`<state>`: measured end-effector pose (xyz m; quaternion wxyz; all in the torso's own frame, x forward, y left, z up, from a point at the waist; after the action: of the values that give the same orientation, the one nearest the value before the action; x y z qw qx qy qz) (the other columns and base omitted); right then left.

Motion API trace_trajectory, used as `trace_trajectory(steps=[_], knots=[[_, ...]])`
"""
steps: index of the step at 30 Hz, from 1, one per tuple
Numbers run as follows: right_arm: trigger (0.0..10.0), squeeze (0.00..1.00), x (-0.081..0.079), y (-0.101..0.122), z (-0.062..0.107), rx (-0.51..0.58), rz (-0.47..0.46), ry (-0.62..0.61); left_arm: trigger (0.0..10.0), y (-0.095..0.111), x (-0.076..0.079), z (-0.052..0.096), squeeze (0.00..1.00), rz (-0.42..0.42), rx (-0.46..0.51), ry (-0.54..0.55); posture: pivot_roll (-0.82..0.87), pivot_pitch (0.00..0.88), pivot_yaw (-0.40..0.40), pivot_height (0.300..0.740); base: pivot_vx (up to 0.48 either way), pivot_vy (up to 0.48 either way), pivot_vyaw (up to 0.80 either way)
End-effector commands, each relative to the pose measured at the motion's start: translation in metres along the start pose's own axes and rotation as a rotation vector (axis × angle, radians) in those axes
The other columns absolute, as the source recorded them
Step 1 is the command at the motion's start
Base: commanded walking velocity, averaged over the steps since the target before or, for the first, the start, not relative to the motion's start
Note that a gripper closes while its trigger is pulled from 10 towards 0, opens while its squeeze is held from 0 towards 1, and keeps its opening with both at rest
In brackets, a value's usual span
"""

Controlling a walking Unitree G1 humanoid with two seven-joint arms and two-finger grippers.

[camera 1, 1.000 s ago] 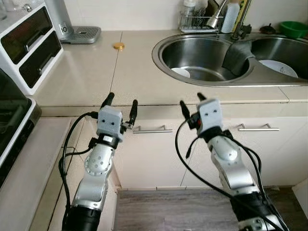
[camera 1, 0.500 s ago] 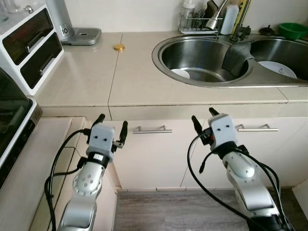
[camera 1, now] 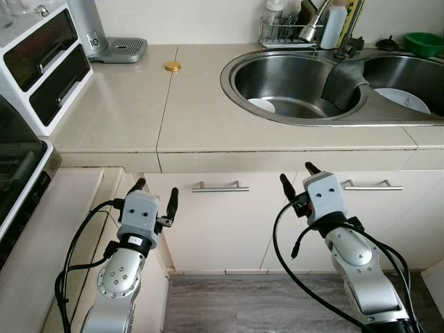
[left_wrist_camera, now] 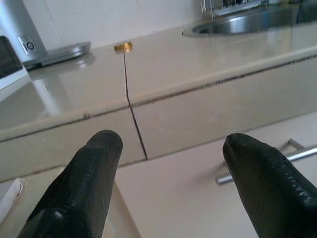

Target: Kitchen organization

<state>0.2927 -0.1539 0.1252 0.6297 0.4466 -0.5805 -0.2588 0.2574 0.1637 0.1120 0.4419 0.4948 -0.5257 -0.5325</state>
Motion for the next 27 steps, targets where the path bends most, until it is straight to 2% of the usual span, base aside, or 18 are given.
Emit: trace_trajectory(steps=[1, 7, 18, 22, 27], knots=[[10.0, 0.00, 0.0004, 0.0039, -0.0023, 0.019, 0.018, 0.006, 10.0, 0.0050, -0.0008, -0.0016, 0.00, 0.001, 0.014, 0.004, -0.02, 0.010, -0.031, 0.740, 0.000, 0.000, 0.00], [10.0, 0.00, 0.0006, 0.0048, -0.0031, 0.020, 0.016, 0.003, 10.0, 0.0066, 0.0029, -0.0039, 0.00, 0.000, 0.026, -0.026, -0.02, 0.012, -0.029, 0.740, 0.000, -0.044, 0.00], [10.0, 0.00, 0.0007, 0.0050, -0.0037, 0.021, 0.014, -0.005, 10.0, 0.0066, 0.0030, -0.0051, 0.00, 0.008, 0.030, -0.029, -0.03, 0.011, -0.025, 0.740, 0.000, -0.468, 0.00], [10.0, 0.00, 0.0003, 0.0045, -0.0039, 0.021, 0.010, -0.004, 10.0, 0.0089, 0.0024, -0.0047, 0.00, 0.021, 0.054, -0.026, -0.02, 0.007, -0.025, 0.740, 0.000, 0.000, 0.00], [10.0, 0.00, -0.0005, 0.0035, -0.0034, 0.020, 0.006, -0.003, 10.0, 0.0063, 0.0023, -0.0044, 0.00, 0.021, 0.039, -0.026, -0.03, 0.000, -0.023, 0.740, 0.000, 0.000, 0.00]])
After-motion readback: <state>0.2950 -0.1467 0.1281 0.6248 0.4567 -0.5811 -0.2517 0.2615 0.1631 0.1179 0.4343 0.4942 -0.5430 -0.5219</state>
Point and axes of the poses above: a point about 5 cm out from each wrist's last joint towards the gripper, its own z axis pointing back from the gripper into the wrist, its own y axis along the axis of the wrist's last joint, x = y × z, the point moved 2 cm from there along -z, pointing out of the wrist towards the gripper, and after that the axes turned 10 degrees about z, right-handed, at the moved point
